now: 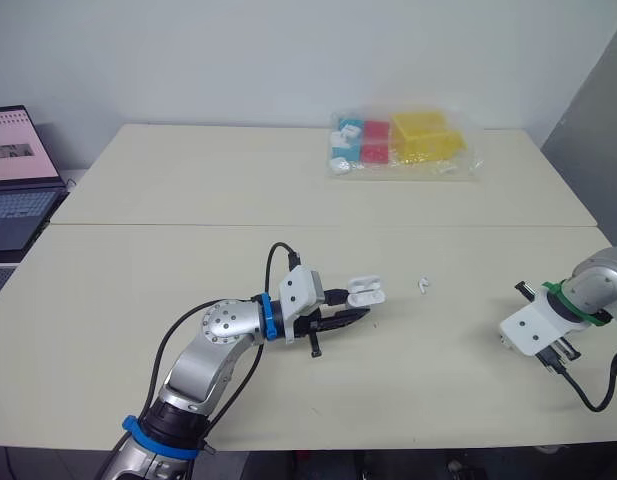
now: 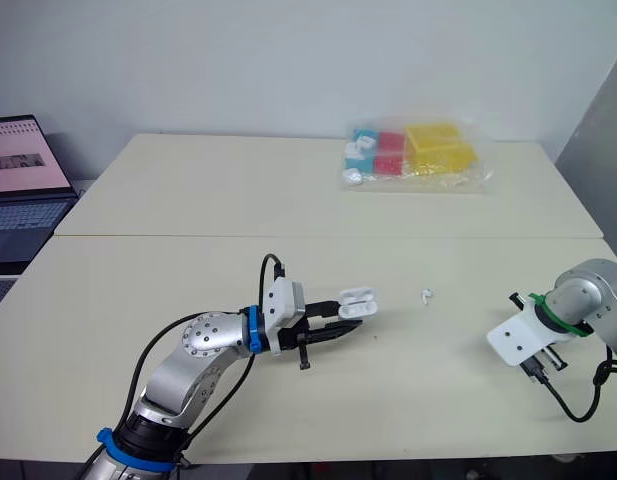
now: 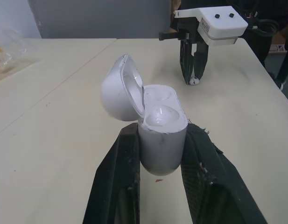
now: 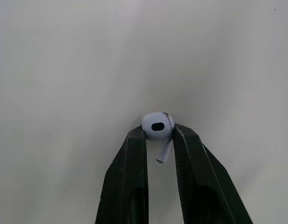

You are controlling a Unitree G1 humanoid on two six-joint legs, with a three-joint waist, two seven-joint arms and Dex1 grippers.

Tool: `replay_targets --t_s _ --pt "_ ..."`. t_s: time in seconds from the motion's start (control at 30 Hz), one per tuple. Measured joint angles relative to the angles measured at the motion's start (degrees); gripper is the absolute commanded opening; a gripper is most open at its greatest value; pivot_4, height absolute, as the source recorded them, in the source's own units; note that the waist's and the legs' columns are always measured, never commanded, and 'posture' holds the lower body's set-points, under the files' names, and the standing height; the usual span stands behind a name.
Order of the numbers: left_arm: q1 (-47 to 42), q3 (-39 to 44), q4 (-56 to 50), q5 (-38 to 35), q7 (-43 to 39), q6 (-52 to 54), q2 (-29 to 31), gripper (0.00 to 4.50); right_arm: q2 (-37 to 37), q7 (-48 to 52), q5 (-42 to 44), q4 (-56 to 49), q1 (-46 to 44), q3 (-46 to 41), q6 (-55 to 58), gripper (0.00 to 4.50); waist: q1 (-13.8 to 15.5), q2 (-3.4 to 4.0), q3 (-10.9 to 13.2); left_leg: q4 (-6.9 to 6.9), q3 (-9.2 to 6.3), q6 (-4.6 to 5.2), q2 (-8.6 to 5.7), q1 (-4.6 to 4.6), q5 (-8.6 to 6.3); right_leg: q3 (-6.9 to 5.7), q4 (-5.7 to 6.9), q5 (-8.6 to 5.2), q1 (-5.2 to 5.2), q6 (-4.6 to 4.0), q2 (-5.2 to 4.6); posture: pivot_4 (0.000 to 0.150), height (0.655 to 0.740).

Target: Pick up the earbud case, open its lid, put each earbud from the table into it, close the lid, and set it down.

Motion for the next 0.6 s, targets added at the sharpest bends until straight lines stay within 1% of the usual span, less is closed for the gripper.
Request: replay_targets --t_s 0.13,0.3,0.4,0.5,0.6 --pt "0.0 0.0 0.0 -0.1 0.4 0.2 0.0 0.81 -0.3 0.4 4.7 -4.1 1.3 -2.2 6.0 0.39 0.1 0.0 0.0 0.0 -0.03 0.0 0.01 -0.02 0.0 -0.02 0.0 0.0 0.0 -0.01 0.0 0.15 0.7378" --pt "-0.4 0.5 0.1 -1.1 1.0 1.2 -0.6 0.81 -2.0 0.2 16.6 -16.6 6.7 -11.2 25.2 0.39 0.2 0.02 0.0 0.0 -0.07 0.0 0.02 -0.04 0.0 -0.05 -0.01 -0.01 0.0 0.0 -0.07 0.15 0.7378" --pt "-0.8 1.0 0.4 -1.5 1.2 1.7 -1.1 0.81 -1.8 -1.8 24.6 -25.1 10.8 -17.4 37.7 0.39 0.2 0.01 0.0 0.01 -0.1 0.0 0.01 -0.06 0.0 -0.08 -0.01 -0.01 0.01 0.0 -0.09 0.15 0.7378" --pt "-2.2 1.7 1.1 -2.8 1.7 2.8 -2.1 0.81 1.9 -7.7 35.7 -35.0 13.2 -24.1 53.6 0.39 0.2 0.0 0.0 0.02 -0.1 0.0 0.0 -0.06 0.0 -0.08 -0.01 -0.01 0.03 0.01 -0.09 0.15 0.7378" --pt "-3.5 2.7 1.2 -5.2 2.7 5.8 -3.7 0.81 8.5 -17.1 45.9 -43.5 13.0 -29.2 65.8 0.39 0.2 -0.05 0.0 0.03 -0.16 -0.01 -0.02 -0.09 0.0 -0.13 -0.01 -0.01 0.05 0.02 -0.06 0.15 0.7378"
